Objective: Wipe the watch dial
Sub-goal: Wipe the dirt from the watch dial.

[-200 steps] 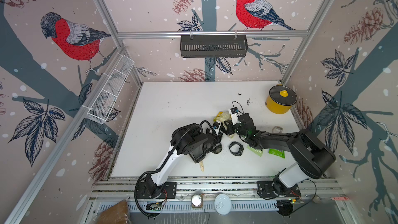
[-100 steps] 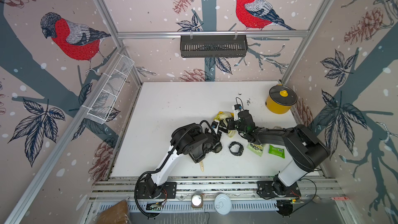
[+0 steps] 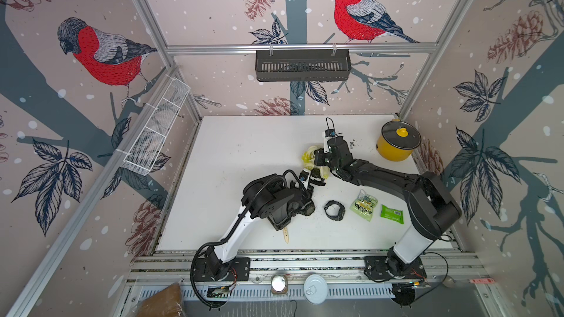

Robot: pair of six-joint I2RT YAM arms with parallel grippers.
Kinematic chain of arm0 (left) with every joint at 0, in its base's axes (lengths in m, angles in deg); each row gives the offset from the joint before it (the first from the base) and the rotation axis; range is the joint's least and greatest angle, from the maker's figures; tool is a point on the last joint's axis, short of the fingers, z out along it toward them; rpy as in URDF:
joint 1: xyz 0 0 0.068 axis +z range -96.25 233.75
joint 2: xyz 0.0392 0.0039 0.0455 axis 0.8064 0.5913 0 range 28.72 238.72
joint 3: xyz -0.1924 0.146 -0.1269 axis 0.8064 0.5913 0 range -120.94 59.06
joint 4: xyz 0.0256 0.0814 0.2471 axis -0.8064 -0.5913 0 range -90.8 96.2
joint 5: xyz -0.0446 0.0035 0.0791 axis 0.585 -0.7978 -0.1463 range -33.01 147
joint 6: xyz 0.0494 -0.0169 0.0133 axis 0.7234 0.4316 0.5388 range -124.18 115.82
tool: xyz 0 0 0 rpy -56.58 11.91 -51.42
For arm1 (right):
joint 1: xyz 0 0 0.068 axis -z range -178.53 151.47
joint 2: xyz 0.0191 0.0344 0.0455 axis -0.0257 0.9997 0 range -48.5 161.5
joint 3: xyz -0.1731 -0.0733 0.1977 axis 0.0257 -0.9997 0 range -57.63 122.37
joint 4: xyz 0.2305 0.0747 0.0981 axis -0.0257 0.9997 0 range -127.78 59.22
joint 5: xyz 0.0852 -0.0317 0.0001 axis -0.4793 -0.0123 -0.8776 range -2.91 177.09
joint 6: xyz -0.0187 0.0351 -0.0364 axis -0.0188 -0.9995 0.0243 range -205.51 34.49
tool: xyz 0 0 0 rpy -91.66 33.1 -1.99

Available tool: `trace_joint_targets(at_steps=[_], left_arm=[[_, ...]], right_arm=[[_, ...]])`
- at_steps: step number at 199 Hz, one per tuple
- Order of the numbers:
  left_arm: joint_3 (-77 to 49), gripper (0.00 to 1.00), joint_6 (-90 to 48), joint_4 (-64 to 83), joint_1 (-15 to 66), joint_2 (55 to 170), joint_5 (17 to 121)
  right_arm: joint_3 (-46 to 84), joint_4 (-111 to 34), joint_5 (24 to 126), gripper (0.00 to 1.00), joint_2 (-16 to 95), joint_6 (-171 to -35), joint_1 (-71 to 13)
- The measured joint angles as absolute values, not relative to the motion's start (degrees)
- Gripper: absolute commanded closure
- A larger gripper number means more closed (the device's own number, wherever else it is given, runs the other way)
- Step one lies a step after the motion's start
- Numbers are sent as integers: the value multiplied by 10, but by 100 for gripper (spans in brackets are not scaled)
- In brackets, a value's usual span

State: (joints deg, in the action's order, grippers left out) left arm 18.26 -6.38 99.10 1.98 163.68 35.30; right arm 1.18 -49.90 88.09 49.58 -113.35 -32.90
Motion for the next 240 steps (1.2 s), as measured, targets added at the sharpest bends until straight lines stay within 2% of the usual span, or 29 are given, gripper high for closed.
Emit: trace_joint_targets(at_steps=[36,69,105,157,184,211,240], left_arm=[[183,100,-67,991,20,1638,351],[185,100,-66,992,20,1639,357],[185,100,-70,992,21,1639,369],[185,100,-73,992,21,1638,371],[184,100,-74,992,21,1638,367],[184,100,-74,992,21,1639,364],[182,100,-74,992,21,1638,362]], right_arm=[[50,-496,866,96,568,-1116,-338],[1,-518,892,96,575,-1115,-372],[-102,-571,926,96,495,-1126,-380],[-217,-576,931,95,362,-1143,-392],[-188,-568,928,95,365,-1137,-380],[-111,-575,927,95,419,-1123,-372],[-106,-598,922,95,461,-1140,-373]])
